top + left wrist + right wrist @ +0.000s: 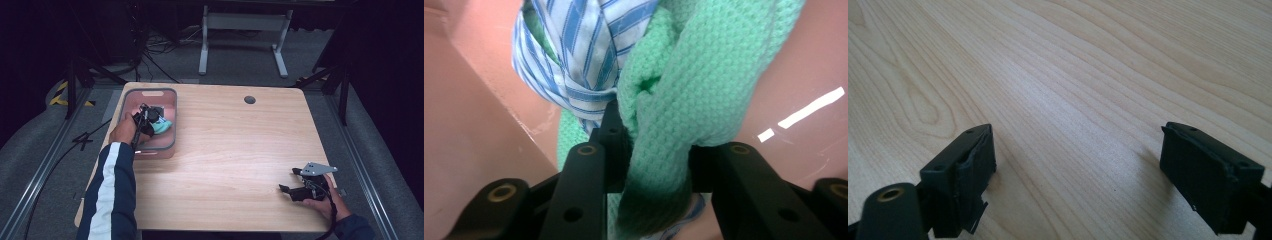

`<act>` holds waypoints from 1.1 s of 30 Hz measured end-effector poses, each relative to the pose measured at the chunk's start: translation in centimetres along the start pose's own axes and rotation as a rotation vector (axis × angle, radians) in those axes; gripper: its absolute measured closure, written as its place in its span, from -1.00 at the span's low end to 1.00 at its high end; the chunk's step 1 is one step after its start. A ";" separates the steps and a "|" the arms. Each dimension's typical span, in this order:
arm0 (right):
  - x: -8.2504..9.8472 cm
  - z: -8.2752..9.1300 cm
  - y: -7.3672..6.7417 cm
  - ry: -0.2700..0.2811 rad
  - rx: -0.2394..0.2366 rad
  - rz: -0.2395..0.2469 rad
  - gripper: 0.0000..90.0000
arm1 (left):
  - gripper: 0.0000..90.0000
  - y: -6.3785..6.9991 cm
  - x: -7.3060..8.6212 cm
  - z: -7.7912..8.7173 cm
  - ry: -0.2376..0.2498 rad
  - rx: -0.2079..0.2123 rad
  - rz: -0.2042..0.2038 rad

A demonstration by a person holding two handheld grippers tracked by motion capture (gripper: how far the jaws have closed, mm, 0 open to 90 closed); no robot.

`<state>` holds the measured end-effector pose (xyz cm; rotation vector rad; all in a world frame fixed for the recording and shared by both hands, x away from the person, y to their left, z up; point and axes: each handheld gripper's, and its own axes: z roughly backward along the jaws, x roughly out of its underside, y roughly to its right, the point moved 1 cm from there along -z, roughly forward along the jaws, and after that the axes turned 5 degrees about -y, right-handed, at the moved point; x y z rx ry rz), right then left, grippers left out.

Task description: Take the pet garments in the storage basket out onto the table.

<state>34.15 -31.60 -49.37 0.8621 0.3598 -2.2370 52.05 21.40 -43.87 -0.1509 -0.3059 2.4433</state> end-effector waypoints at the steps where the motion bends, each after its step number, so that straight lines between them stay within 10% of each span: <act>1: 0.0 0.0 0.0 0.000 0.000 0.000 -0.66 | 0.55 0.0 0.1 0.0 0.010 0.005 0.000; 15: 0.0 0.0 0.0 0.000 0.000 0.000 -0.66 | 0.59 -0.6 2.7 3.5 0.214 0.067 0.044; 33: 0.0 0.0 0.0 0.000 0.002 -0.002 -0.66 | 0.59 -0.6 6.5 9.2 0.506 0.049 0.064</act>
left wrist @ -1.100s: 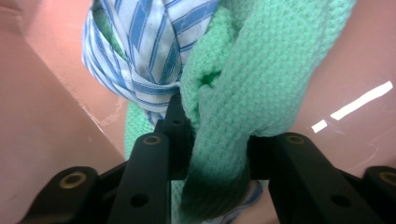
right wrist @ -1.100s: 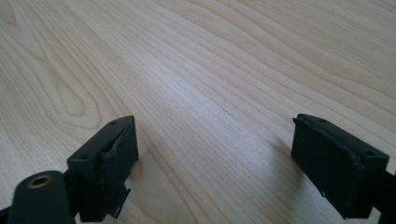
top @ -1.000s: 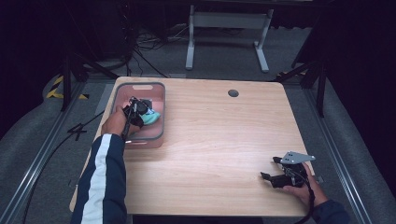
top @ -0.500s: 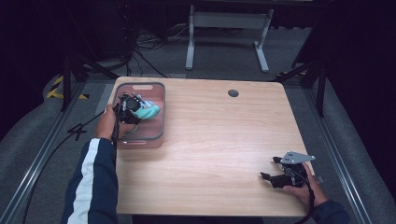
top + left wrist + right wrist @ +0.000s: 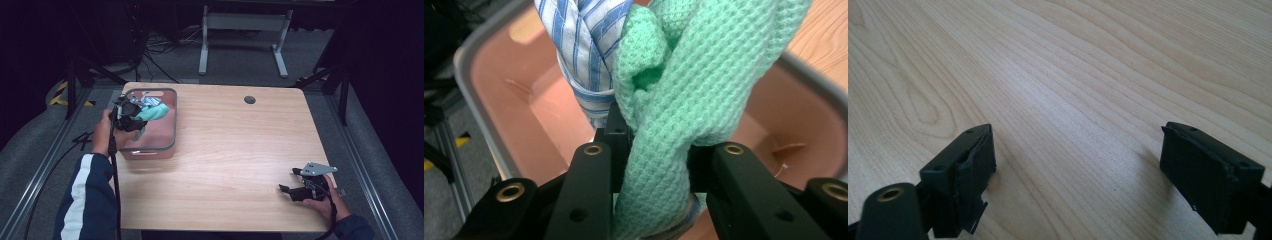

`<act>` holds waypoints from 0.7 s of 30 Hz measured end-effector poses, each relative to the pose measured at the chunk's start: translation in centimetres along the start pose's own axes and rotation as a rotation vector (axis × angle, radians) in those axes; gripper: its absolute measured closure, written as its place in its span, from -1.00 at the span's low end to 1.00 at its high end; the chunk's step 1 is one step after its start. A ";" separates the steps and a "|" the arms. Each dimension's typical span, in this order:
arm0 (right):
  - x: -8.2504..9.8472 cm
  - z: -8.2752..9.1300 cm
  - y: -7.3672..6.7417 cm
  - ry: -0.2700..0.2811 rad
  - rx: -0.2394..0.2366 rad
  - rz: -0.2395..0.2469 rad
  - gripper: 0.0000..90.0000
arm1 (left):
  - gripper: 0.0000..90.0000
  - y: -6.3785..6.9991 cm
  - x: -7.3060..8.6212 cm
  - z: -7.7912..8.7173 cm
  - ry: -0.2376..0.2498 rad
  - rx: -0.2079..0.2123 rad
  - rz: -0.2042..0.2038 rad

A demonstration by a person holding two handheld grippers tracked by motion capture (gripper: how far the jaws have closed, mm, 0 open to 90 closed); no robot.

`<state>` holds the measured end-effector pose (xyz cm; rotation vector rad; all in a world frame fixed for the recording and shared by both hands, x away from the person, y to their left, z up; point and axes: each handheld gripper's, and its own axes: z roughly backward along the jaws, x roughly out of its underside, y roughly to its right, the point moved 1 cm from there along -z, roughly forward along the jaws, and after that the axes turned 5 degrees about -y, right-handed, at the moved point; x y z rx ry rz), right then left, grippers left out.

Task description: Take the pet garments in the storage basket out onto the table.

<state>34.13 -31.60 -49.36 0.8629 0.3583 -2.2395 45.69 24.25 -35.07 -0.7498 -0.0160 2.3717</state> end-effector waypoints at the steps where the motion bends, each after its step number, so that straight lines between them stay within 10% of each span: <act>1: 0.0 0.0 0.0 0.000 0.000 0.000 -0.66 | 0.59 0.1 0.0 0.4 0.014 0.000 -0.002; 21: 0.0 0.0 0.0 0.000 0.000 0.000 -0.66 | 0.59 5.1 -1.5 4.4 0.117 0.044 -0.151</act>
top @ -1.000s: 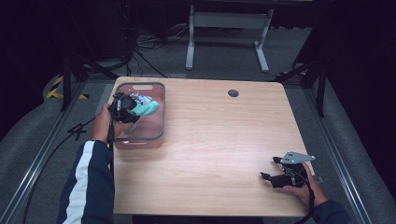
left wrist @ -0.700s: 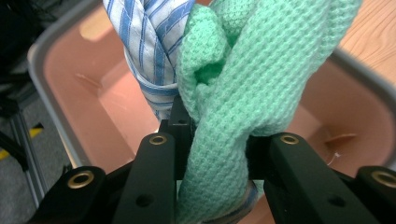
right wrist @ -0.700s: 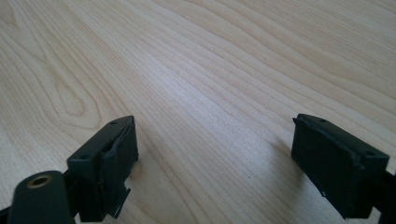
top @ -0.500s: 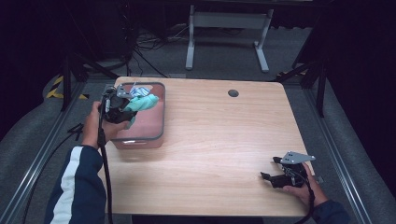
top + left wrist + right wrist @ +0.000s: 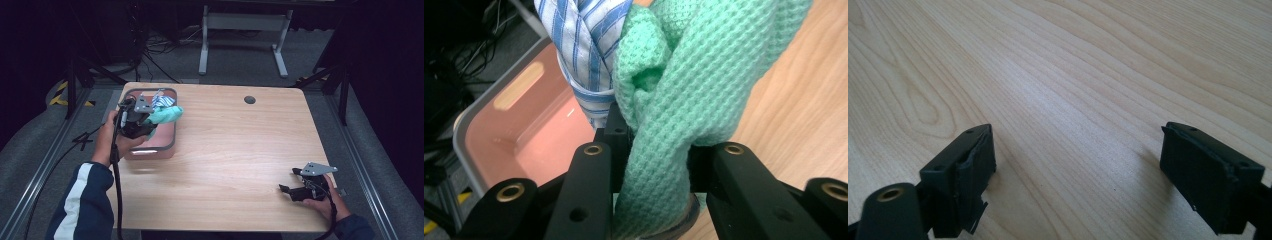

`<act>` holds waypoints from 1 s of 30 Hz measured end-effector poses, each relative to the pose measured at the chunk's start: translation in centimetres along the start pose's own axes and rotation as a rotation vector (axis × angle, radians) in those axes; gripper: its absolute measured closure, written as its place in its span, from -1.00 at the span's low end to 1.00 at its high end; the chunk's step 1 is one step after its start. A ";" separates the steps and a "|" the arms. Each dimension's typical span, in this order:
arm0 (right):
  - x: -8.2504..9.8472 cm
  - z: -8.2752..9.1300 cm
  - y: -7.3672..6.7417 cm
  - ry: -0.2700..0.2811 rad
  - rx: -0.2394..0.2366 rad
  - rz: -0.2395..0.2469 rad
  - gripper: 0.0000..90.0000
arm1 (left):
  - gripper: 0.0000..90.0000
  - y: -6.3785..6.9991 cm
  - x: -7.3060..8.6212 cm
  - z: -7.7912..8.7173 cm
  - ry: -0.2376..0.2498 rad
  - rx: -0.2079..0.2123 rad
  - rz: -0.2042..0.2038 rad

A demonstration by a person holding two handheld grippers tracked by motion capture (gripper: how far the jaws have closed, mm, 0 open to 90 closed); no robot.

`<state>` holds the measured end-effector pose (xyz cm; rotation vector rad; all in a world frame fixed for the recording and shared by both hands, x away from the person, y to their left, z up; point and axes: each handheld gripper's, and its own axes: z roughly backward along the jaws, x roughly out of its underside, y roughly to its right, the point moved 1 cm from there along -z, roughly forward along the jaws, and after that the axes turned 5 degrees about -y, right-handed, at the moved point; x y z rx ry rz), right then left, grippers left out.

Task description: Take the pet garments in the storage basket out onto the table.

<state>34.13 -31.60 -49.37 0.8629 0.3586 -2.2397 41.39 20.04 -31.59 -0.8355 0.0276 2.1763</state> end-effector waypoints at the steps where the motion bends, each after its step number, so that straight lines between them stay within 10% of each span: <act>1: 0.0 0.0 0.0 0.000 0.000 0.000 -0.66 | 0.59 0.3 -0.2 0.1 0.007 0.006 -0.006; 14: 0.0 0.0 0.0 0.000 0.000 0.000 -0.66 | 0.59 5.5 -4.2 -0.1 0.018 0.055 -0.188; 30: 0.0 0.0 0.0 0.000 0.000 0.000 -0.66 | 0.59 10.3 -7.1 -4.3 -0.032 0.159 -0.307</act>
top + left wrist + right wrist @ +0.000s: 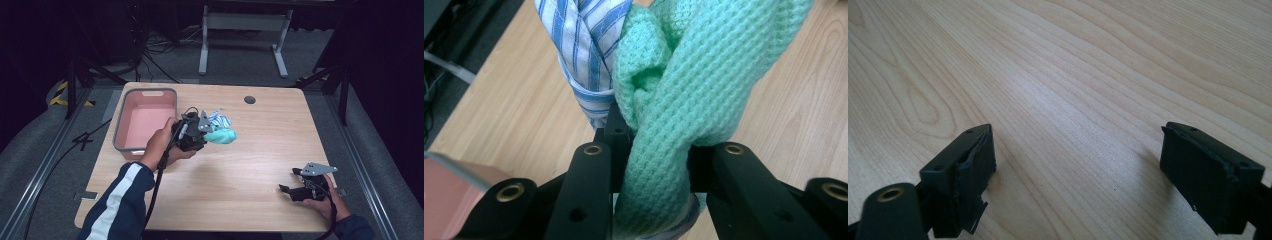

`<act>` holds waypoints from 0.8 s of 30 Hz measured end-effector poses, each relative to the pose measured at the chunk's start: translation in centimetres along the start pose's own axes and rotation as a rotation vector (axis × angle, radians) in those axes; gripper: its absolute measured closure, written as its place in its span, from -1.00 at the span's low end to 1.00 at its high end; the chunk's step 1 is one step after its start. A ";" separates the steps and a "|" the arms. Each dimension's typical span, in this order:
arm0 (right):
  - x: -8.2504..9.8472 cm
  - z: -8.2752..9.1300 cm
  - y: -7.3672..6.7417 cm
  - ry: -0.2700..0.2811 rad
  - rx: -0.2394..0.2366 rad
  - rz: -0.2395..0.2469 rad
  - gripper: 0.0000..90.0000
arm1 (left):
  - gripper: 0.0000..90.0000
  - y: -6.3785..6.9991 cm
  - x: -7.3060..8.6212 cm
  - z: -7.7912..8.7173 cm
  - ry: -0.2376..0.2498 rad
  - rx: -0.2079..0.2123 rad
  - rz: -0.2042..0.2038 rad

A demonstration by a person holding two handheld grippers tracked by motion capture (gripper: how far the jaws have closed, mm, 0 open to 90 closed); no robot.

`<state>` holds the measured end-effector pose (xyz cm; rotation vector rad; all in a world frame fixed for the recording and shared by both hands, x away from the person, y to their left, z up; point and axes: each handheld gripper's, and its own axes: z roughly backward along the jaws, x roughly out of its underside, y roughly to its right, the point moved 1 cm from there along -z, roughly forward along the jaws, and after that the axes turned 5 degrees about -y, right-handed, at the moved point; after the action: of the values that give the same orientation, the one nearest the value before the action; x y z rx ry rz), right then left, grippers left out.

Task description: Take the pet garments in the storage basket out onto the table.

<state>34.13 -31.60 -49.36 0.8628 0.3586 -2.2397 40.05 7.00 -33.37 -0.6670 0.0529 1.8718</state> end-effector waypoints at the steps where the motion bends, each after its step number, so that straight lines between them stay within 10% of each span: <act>1: 0.0 0.0 0.0 0.000 0.000 0.000 -0.66 | 0.59 0.0 0.0 0.0 0.000 0.000 0.000; 24: 0.0 0.0 0.0 0.000 0.000 0.000 -0.66 | 0.57 3.8 -0.6 -9.9 -0.108 0.118 -0.031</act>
<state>34.13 -31.59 -49.36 0.8630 0.3588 -2.2396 41.04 1.53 -42.45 -0.4823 0.0815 1.8562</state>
